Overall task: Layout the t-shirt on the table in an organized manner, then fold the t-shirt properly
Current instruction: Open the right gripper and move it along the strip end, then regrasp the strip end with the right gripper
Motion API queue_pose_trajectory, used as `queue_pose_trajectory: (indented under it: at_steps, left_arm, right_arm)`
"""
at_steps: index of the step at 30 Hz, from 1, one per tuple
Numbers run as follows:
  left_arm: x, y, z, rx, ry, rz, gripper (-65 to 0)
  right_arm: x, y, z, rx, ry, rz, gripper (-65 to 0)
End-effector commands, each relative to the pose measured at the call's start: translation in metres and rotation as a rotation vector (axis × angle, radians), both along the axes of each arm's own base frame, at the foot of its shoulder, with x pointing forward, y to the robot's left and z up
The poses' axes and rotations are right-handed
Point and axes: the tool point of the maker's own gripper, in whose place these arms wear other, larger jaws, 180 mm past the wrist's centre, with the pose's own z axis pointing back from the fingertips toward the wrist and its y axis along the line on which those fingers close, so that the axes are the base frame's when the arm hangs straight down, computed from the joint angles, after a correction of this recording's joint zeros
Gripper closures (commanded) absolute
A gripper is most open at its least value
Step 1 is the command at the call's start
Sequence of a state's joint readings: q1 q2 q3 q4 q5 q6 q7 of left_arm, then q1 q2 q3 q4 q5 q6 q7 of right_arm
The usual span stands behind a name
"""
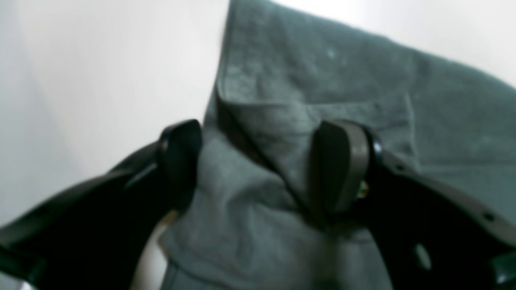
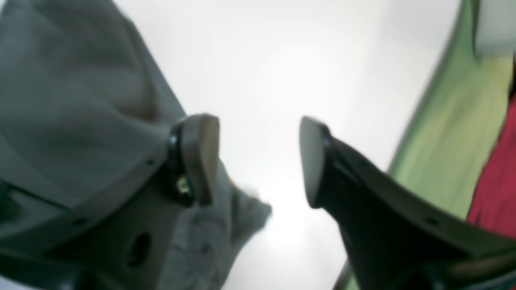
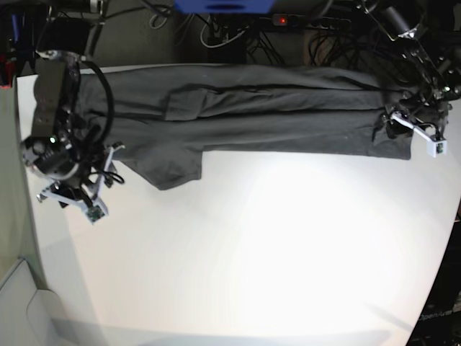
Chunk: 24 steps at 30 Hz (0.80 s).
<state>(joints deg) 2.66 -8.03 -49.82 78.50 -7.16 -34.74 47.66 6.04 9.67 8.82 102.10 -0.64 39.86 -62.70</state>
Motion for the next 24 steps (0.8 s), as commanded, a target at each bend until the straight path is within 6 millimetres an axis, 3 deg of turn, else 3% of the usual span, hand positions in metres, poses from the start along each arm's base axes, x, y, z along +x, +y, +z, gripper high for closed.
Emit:
queue_pose_trajectory:
  at_steps: [1,8,17,20,22,24]
  left_arm:
    - [-0.003,0.006,0.001,0.009,0.021,0.000,-44.1]
    - [-0.003,0.004,0.001,0.008,0.022,-0.003,-44.1]
    - [-0.005,-0.002,-0.003,-0.006,0.028,-0.002,-44.1]
    - [-0.006,-0.003,-0.004,-0.007,0.030,-0.003,-44.1]
    - [-0.005,-0.004,-0.004,-0.009,0.028,-0.002,-44.1]
    - [-0.005,-0.004,-0.004,-0.010,0.026,-0.002,-44.1]
  right_arm:
    - [0.012,0.010,0.008,0.019,-0.025,0.015,-35.8]
    - [0.031,0.052,-0.018,0.131,0.071,0.037,-41.6]
    - [0.037,0.079,-0.065,0.261,0.184,0.048,-41.5]
    - [0.038,0.084,-0.066,0.280,0.166,0.055,-41.2]
    - [0.038,0.085,-0.067,0.287,0.160,0.057,-39.0]
    - [0.038,0.085,-0.067,0.287,0.158,0.057,-32.8]
